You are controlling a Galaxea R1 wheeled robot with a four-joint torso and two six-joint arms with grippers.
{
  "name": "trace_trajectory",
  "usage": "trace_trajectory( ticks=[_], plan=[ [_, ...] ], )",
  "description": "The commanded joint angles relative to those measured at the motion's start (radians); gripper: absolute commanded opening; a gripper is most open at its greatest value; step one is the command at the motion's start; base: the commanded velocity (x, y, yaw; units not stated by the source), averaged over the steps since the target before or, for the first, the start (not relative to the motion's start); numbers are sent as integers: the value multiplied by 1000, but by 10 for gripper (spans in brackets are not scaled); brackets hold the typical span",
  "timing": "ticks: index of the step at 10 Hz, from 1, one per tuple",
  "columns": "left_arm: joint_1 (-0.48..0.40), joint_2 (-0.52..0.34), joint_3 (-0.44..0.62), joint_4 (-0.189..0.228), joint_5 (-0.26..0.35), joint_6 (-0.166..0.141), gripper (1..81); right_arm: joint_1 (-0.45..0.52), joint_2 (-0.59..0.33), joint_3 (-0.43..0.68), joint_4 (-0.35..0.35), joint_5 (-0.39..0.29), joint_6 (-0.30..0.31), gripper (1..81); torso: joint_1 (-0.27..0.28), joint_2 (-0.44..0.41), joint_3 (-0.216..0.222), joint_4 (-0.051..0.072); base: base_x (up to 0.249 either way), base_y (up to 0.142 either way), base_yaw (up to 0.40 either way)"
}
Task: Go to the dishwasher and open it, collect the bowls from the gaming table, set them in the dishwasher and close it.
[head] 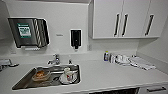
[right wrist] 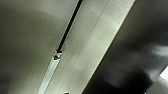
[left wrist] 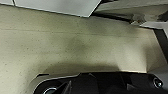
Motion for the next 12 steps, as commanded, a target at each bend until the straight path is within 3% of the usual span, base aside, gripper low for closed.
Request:
trace_trajectory(
  ticks=[1,12],
  plan=[
    [-70,-16,9,3,29,5,811,137,29,24,-129,-118,-104,811,0,0,0,0,-88,0,0],
    [-70,-10,9,5,29,5,811,117,53,-53,-152,-121,-104,811,4,0,-2,0,-102,0,0]
  ],
)
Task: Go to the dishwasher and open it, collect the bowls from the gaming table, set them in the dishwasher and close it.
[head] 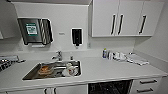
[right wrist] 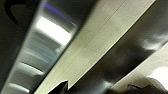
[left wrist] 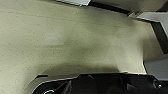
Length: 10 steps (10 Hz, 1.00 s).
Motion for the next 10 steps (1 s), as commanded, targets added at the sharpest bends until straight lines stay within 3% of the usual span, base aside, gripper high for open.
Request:
trace_trajectory(
  ticks=[1,6,8,10],
  plan=[
    [-57,-15,9,5,36,5,811,28,-34,-10,-56,-193,-29,811,0,0,0,0,-106,0,0],
    [-57,-11,9,5,36,5,811,-12,23,-133,-99,-200,-31,811,-1,0,0,0,-63,0,0],
    [-59,-12,8,5,36,5,811,-28,43,-143,-154,-198,-37,811,-1,0,0,0,0,0,0],
    [-59,-6,-11,5,36,5,811,-54,86,-146,-222,-189,-96,811,0,0,0,0,0,0,0]
  ],
)
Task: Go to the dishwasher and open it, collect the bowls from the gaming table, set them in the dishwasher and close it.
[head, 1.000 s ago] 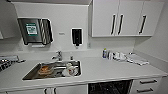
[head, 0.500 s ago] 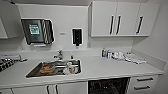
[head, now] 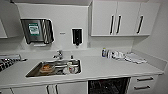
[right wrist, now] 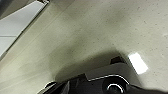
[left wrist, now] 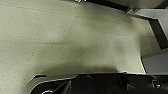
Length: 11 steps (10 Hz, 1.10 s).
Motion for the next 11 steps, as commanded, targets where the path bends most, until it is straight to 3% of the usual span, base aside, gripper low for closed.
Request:
trace_trajectory(
  ticks=[1,6,11],
  plan=[
    [-58,-3,-32,4,37,5,811,52,22,-24,-49,-56,-91,811,0,0,0,0,0,0,0],
    [-58,52,-181,1,47,5,811,-6,234,-307,-49,-23,-235,811,0,0,0,0,0,0,0],
    [-55,59,-204,1,47,5,811,-58,307,-321,-49,75,-317,811,0,0,0,0,0,0,0]
  ],
)
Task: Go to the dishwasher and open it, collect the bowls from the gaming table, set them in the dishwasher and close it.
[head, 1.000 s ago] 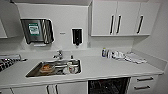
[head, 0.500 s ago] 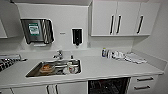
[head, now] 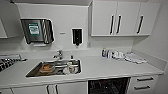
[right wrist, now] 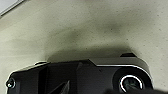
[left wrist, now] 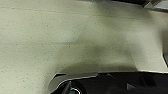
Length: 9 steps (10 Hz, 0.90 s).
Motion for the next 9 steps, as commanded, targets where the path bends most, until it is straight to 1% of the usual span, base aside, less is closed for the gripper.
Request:
trace_trajectory(
  ticks=[1,2,3,5,9],
  plan=[
    [-56,-7,-6,3,37,5,811,58,-3,-14,2,-27,-16,811,0,0,0,0,0,0,0],
    [-56,-1,-17,5,37,5,811,53,6,-14,0,-27,-18,811,0,0,0,0,0,0,0],
    [-56,4,-28,6,37,5,811,50,12,-14,-1,-27,-22,811,-64,100,0,0,0,0,0],
    [-51,11,-43,8,37,5,811,42,24,-14,-4,-14,-25,811,-79,121,0,0,0,0,0],
    [-51,21,-54,9,37,5,811,39,38,-14,-4,-5,-25,811,-167,262,0,0,0,0,0]
  ],
)
